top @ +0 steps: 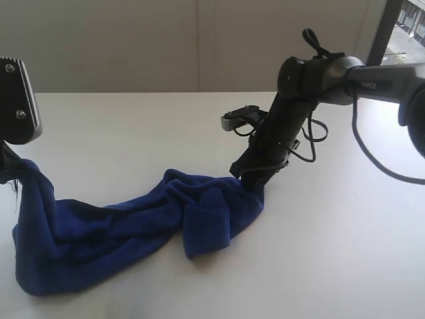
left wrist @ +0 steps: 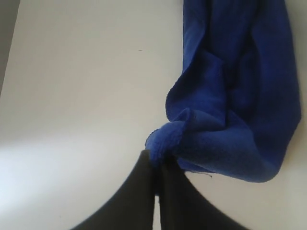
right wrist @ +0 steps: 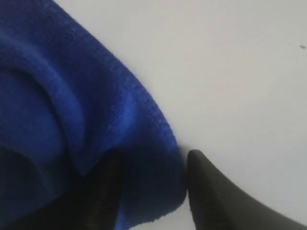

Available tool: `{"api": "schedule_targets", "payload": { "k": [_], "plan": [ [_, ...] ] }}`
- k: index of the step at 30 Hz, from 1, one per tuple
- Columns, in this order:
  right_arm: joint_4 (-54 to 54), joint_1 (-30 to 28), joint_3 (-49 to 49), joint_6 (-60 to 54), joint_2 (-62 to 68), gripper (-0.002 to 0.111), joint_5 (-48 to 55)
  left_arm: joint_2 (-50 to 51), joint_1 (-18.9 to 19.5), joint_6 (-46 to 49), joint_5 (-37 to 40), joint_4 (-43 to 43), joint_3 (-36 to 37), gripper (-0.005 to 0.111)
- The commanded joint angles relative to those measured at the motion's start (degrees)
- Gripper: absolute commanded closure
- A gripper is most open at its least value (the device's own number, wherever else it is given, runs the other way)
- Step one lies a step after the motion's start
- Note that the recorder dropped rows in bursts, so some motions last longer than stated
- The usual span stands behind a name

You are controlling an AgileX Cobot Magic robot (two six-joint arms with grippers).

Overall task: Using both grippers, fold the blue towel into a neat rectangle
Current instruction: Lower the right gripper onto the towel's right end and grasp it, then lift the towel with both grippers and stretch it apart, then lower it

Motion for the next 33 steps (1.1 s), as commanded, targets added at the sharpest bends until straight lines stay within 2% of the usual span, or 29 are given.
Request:
{"api": "schedule_targets", "payload": {
  "k": [1, 7, 9, 20, 29, 33],
  "plan": [
    [-2.44, 0.07, -0.48, 0.93, -0.13, 0.068, -1.74, -0.12, 0.03, -0.38, 0.33, -1.09, 0.34, 0.107],
    [-3.29, 0.07, -0.48, 1.19, -0.13, 0.068, -1.74, -0.12, 0.03, -0.38, 0.33, -1.09, 0.34, 0.107],
    [-3.29, 0.07, -0.48, 1.37, -0.13, 0.071, -1.85, -0.12, 0.03, -0.38, 0.33, -1.09, 0.34, 0.107],
    [-5.11, 0.07, -0.36, 1.54, -0.30, 0.108, -1.56, -0.12, 0.03, -0.23, 0.33, -1.07, 0.34, 0.107],
    [-28.05, -0.04, -0.36, 14.16, -8.61, 0.108, 1.62, -0.22, 0.03, -0.49, 0.33, 1.83, 0.34, 0.107],
    [-31.17, -0.04, -0.36, 16.35, -14.52, 0.108, 2.67, -0.22, 0.03, -1.47, 0.33, 3.61, 0.34, 0.107]
  ]
}}
